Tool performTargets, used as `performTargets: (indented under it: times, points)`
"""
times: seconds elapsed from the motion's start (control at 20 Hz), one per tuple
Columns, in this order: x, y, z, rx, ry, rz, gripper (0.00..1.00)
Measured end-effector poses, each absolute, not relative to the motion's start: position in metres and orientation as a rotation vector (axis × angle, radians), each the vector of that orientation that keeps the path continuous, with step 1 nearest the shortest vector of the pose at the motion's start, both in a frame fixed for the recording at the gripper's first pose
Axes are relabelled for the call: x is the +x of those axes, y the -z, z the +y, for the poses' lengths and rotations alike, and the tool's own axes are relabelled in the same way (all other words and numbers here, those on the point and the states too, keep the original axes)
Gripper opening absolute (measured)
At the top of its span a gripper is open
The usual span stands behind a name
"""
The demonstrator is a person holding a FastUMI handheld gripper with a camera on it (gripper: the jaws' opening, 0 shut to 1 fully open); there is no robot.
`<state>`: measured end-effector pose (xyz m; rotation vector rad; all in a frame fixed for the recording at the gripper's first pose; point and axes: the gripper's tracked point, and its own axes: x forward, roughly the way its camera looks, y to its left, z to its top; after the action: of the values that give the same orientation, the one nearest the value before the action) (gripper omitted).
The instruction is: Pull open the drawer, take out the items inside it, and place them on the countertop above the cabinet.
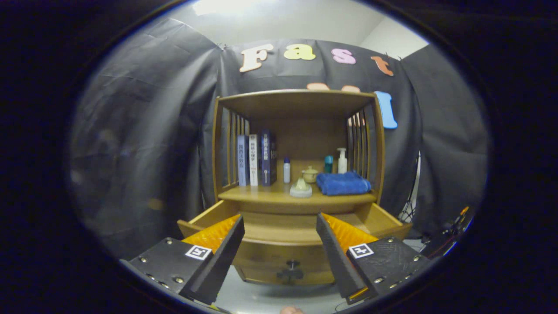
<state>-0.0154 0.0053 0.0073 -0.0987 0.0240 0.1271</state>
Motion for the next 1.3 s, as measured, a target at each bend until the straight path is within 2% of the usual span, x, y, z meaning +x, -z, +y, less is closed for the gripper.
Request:
performTargets:
  times: [0.25,0.8,1.25,1.3]
  points:
    - [-0.021,0.051,-0.017,-0.016,-0.081,0.104,0.99]
    - [-0.015,0.106,-0.004,-0.071,-0.106,0.122,1.00]
    - [0.059,0.130,-0.021,-0.044,-0.014,0.228,1.00]
    - [0.058,0.122,-0.016,-0.004,-0.010,0.184,1.00]
